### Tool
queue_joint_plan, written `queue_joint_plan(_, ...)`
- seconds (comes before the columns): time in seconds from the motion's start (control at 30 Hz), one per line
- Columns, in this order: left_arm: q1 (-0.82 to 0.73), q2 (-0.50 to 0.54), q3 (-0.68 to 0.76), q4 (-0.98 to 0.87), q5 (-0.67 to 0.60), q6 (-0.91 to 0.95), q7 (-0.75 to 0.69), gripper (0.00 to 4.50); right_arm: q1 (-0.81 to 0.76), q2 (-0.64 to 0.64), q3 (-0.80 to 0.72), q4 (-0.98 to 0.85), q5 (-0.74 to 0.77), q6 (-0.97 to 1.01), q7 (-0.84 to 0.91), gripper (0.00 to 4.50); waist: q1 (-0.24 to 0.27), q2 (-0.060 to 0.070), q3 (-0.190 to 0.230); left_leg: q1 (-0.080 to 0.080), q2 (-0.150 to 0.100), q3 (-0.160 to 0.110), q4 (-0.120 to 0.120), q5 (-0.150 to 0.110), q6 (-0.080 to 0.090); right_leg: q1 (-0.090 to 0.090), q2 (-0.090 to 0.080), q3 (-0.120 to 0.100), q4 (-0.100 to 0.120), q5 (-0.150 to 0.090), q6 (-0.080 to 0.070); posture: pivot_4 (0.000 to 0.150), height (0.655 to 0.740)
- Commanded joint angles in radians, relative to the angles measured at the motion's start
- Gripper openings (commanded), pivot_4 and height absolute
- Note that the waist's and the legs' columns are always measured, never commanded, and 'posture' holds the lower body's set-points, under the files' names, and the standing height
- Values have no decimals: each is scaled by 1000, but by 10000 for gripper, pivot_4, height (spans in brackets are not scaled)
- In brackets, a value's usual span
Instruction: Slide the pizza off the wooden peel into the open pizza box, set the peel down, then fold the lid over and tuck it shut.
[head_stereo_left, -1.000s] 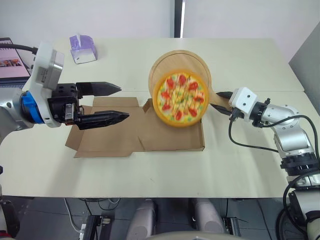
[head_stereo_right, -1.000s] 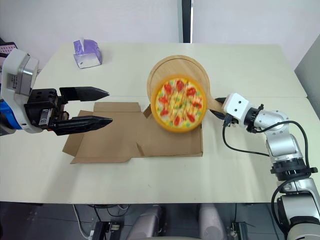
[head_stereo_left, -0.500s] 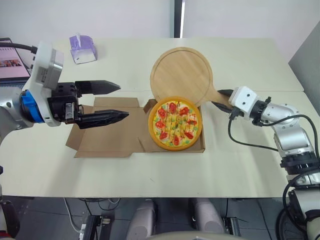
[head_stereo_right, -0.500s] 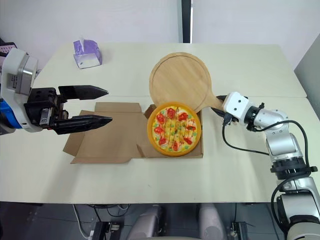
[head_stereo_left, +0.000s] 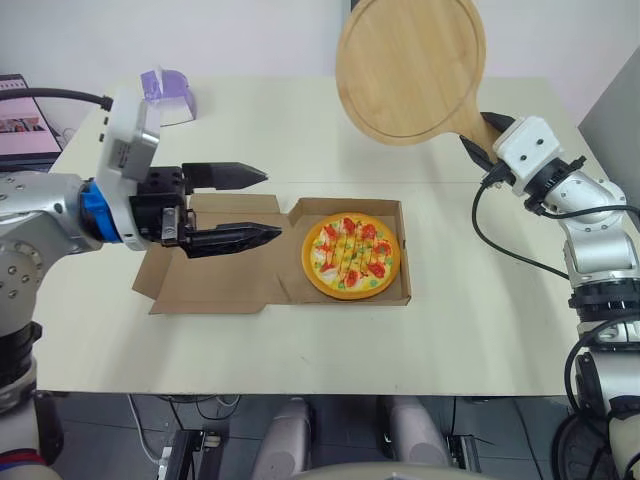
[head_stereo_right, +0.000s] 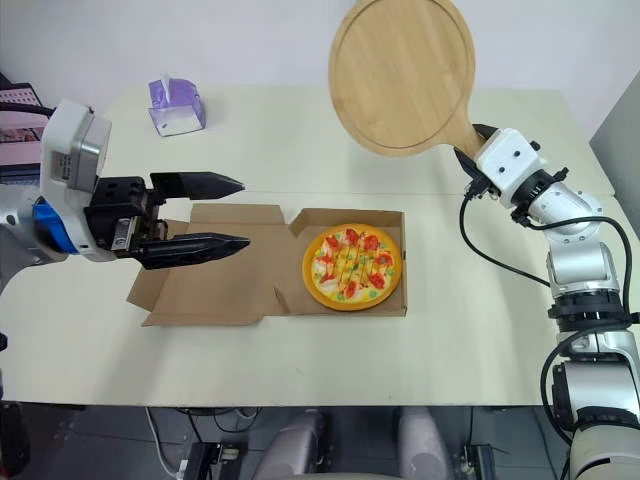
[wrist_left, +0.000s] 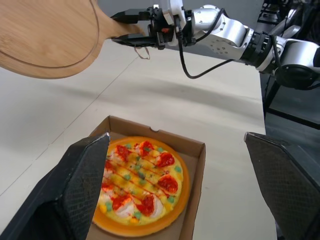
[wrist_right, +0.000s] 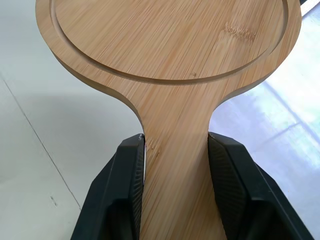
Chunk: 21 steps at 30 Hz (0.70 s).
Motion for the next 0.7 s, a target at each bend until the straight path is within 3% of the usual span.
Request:
queue_joint_plan(0.03, -65, -63, -46, -9, 9, -31, 27, 45000, 90, -60, -121, -169, 114, 221, 27, 15945, 3, 0, 0, 0, 0, 0, 0, 0, 0, 0, 0, 0, 0, 0, 0, 1500, 7400)
queue_joint_plan(0.33, -212, -258, -168, 73, 104, -110, 43, 45000, 469, -162, -357, -558, 280, 788, 45, 15945, -3, 0, 0, -1, 0, 0, 3, 0, 1, 0, 2, 3, 1, 2, 1, 1500, 7400)
queue_joint_plan(0.5, -246, -316, -216, 127, 160, -158, 16, 45000, 630, -87, -474, -749, 341, 1016, -37, 15945, -7, 1, 0, 4, 2, 0, 3, 1, 2, 4, 5, 3, 1, 2, -1, 1500, 7400)
queue_joint_plan(0.7, -256, -351, -254, 145, 193, -181, -24, 45000, 727, 35, -464, -906, 356, 1143, -142, 15945, -6, 1, 0, 5, 2, -1, 4, 1, 3, 8, 5, 3, -1, 3, 0, 1500, 7400)
